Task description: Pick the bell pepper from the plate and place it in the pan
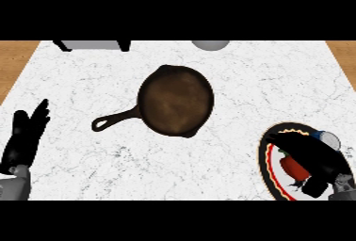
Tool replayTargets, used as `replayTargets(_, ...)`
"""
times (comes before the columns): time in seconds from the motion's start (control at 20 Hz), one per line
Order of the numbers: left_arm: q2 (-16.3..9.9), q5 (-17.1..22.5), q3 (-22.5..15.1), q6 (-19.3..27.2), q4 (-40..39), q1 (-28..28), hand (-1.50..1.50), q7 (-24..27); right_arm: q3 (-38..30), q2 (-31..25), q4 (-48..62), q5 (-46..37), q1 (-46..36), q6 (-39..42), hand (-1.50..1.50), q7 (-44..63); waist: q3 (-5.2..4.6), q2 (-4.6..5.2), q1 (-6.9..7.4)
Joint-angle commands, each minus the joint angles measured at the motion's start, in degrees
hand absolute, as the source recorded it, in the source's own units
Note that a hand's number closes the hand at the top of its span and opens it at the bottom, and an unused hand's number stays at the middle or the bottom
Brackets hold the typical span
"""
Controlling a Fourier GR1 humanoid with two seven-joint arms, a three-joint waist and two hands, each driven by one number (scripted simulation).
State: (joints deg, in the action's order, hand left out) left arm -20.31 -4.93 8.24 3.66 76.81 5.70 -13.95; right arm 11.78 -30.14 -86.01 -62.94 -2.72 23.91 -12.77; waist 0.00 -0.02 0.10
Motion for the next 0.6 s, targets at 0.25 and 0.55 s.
replayTargets(0.25, 0.99, -1.6, 0.37, -0.5, 0.87, -0.21, 0.0, -0.37, 1.89, 4.42, 7.82, -8.17, -4.71, -11.51, 1.5, -3.82, 0.02, 0.06, 0.19)
replayTargets(0.55, 1.06, -1.73, 1.42, 0.3, 1.1, 0.94, 0.0, -2.01, -4.33, 10.59, 0.34, -7.06, 4.02, -7.44, 1.5, 12.04, -0.04, -0.41, -1.75)
